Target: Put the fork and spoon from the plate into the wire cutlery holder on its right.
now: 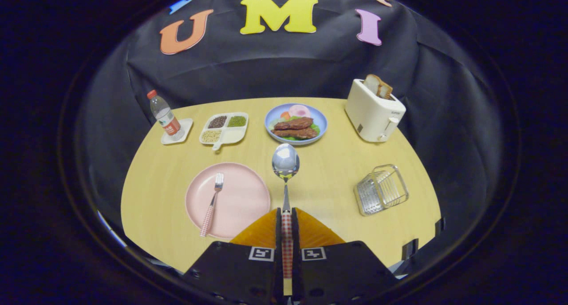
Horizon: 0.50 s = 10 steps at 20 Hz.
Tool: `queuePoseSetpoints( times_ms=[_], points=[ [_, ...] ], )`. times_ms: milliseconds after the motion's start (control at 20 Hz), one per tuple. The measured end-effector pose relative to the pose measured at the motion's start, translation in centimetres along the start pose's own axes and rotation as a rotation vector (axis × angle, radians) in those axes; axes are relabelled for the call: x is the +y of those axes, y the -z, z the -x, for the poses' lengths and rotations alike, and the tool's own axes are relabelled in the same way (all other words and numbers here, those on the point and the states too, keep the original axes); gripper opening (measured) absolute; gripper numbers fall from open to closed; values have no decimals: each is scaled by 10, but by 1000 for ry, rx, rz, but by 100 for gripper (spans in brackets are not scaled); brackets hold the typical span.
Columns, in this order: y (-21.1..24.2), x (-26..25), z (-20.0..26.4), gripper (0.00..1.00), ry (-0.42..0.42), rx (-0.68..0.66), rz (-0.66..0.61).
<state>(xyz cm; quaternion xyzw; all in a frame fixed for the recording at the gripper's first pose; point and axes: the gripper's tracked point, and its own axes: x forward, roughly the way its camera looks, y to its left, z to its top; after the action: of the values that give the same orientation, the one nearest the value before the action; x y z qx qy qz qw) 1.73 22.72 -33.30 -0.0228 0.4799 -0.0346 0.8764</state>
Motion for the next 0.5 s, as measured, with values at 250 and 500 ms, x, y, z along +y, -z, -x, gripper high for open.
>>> queuePoseSetpoints(
  times_ms=[250, 500],
  points=[
    [-7, -69, 14, 8, 42, 21, -27],
    [-22, -142, 14, 8, 80, 70, -32]
  ],
)
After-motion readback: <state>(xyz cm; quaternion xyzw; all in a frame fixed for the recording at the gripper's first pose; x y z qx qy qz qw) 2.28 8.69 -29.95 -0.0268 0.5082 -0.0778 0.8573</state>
